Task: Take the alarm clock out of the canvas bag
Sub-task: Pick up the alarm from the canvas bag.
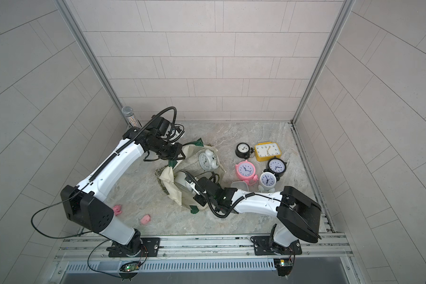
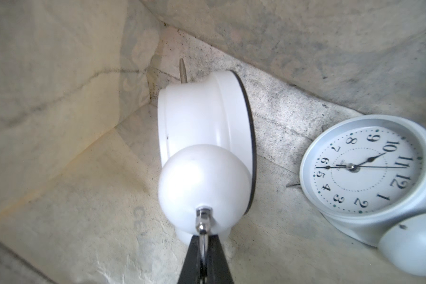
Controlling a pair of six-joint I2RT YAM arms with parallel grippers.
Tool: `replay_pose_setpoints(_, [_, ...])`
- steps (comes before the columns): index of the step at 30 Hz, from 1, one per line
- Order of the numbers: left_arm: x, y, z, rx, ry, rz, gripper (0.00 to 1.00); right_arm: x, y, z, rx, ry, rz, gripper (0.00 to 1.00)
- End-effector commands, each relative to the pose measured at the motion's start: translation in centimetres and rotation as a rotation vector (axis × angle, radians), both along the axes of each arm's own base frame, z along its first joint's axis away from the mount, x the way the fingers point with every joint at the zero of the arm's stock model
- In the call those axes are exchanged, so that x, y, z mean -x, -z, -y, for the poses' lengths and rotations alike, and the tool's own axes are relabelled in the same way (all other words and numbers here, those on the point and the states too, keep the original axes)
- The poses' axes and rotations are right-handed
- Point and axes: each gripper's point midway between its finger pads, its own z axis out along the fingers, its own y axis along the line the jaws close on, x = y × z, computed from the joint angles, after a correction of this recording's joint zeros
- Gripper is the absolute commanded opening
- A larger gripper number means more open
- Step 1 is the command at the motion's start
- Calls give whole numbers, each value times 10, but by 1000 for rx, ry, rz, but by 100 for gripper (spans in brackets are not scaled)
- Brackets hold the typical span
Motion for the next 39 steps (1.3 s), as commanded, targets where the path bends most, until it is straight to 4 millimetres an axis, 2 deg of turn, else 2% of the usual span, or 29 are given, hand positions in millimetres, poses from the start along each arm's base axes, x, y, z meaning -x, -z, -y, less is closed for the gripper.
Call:
replay_pose_setpoints(1, [3,-2,2,6,17,-2,0,-8,-49,0,-78,25,68,0])
replay_pose_setpoints(19, [2,-2,1,3,13,1,0,18,-108,33,-118,-5,34,0])
replay_pose_setpoints(28, [2,-2,1,4,10,-1,0,35,-148,57,-152,-11,34,0])
replay_pose_setpoints(34, [1,0,0,-7,6,-5,0,50,-176,73,-206,-21,19,0])
replay_pose_setpoints(39, [2,-1,-2,-15,2,-4,0,70,-192,87,-327,-69,-73,0])
